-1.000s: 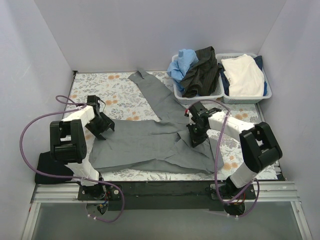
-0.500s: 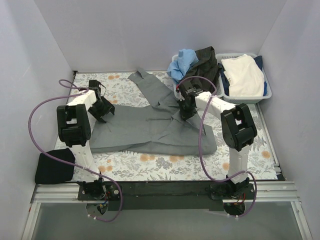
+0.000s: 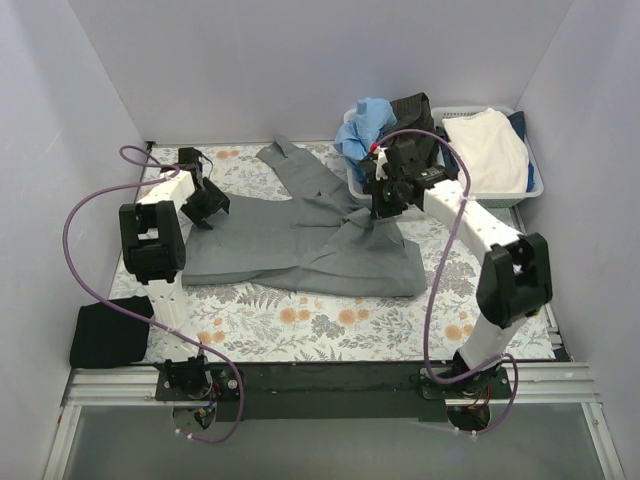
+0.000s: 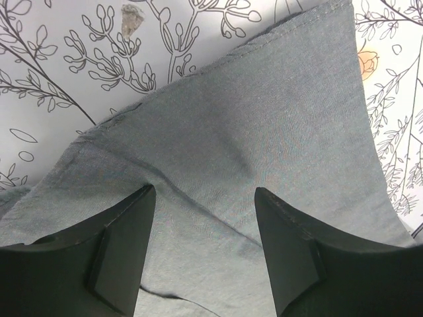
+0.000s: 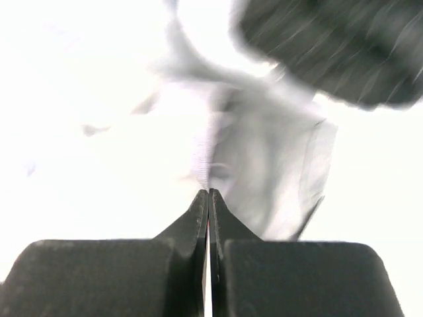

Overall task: Fold and stack the long sleeve shirts
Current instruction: Flatten the shirt out

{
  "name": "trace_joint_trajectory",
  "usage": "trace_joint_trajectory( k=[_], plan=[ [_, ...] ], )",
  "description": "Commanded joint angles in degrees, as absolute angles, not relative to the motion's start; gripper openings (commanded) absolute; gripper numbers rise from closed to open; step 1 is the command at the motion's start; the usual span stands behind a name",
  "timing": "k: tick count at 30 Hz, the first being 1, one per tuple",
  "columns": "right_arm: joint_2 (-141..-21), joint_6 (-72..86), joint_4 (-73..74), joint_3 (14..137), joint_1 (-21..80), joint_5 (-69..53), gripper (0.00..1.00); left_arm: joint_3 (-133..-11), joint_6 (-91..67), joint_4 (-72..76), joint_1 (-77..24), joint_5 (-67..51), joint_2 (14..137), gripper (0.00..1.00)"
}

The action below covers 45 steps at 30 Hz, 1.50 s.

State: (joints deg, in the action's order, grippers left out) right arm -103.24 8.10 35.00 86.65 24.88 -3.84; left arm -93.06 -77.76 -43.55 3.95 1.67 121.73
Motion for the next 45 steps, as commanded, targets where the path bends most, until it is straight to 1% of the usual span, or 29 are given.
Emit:
trace_joint_trajectory(
  k=[1, 5, 10, 12, 14, 15, 16, 18, 19, 20, 21, 22, 26, 30, 31, 32, 37, 45],
  plan=[
    [-91.6, 5.89, 36.12, 78.33, 26.72, -15.54, 0.01, -90.79, -77.43, -44.12, 4.66, 4.48, 120.23, 0.62],
    [-84.05, 5.28, 40.06, 71.55, 28.91, -22.3, 0.01, -90.35, -79.1, -44.21, 4.75, 4.13, 120.5, 0.61],
    [-76.91, 6.33, 42.62, 62.78, 29.71, -23.03, 0.01, -90.62, -79.89, -44.3, 4.75, 3.96, 120.94, 0.61],
    [-74.27, 7.81, 42.72, 60.65, 29.71, -20.14, 0.01, -90.62, -79.72, -44.21, 4.75, 3.69, 120.94, 0.61],
    [-73.57, 8.09, 42.28, 58.72, 29.79, -16.9, 0.27, -89.92, -79.45, -43.95, 4.75, 3.52, 120.59, 0.61],
    [-73.74, 9.39, 42.19, 58.71, 29.71, -14.44, 0.35, -89.65, -79.11, -43.51, 4.83, 3.43, 120.32, 0.61],
    [-73.91, 10.1, 41.93, 58.8, 29.71, -11.89, 0.48, -89.3, -78.84, -43.24, 4.83, 3.51, 119.8, 0.61],
    [-74.35, 12.81, 41.4, 59.32, 29.62, -4.78, 0.57, -89.12, -78.23, -43.33, 4.83, 3.43, 119.62, 0.61],
    [-74.27, 13.7, 41.22, 59.5, 29.62, -1.7, 0.65, -89.21, -78.05, -43.42, 4.83, 3.34, 119.79, 0.62],
    [-73.92, 14.32, 40.96, 59.41, 29.62, 3.72, 0.68, -89.12, -77.87, -43.59, 4.83, 3.43, 119.79, 0.62],
    [-73.57, 15.11, 40.7, 58.89, 29.62, 5.95, 0.72, -88.95, -77.78, -43.59, 4.83, 3.43, 119.88, 0.62],
    [-73.22, 15.73, 40.35, 58.28, 29.53, 7.28, 0.79, -88.77, -77.7, -43.59, 4.75, 3.43, 119.71, 0.62],
    [-73.56, 16.69, 38.85, 54.76, 28.22, 7.74, 0.8, -88.16, -77.52, -43.33, 4.83, 2.99, 119.62, 0.62],
    [-73.3, 19.59, 36.92, 51.33, 25.67, 7.73, 0.68, -88.07, -77.34, -43.24, 4.83, 2.99, 119.44, 0.62],
    [-73.3, 20.21, 36.74, 50.46, 25.14, 7.56, 0.58, -88.07, -77.26, -43.24, 4.83, 2.9, 119.36, 0.62],
    [-73.39, 20.91, 36.56, 50.1, 24.09, 7.21, 0.56, -88.07, -77.08, -43.33, 4.83, 2.9, 119.36, 0.62],
    [-74.18, 21.36, 33.23, 48.43, 22.33, 5.63, 0.56, -87.98, -76.99, -43.24, 4.83, 2.64, 119.36, 0.62],
    [-79.89, 22.06, 26.9, 47.64, 21.09, -1.75, 0.57, -87.45, -76.82, -43.24, 4.83, 2.9, 119.01, 0.62]
  ],
)
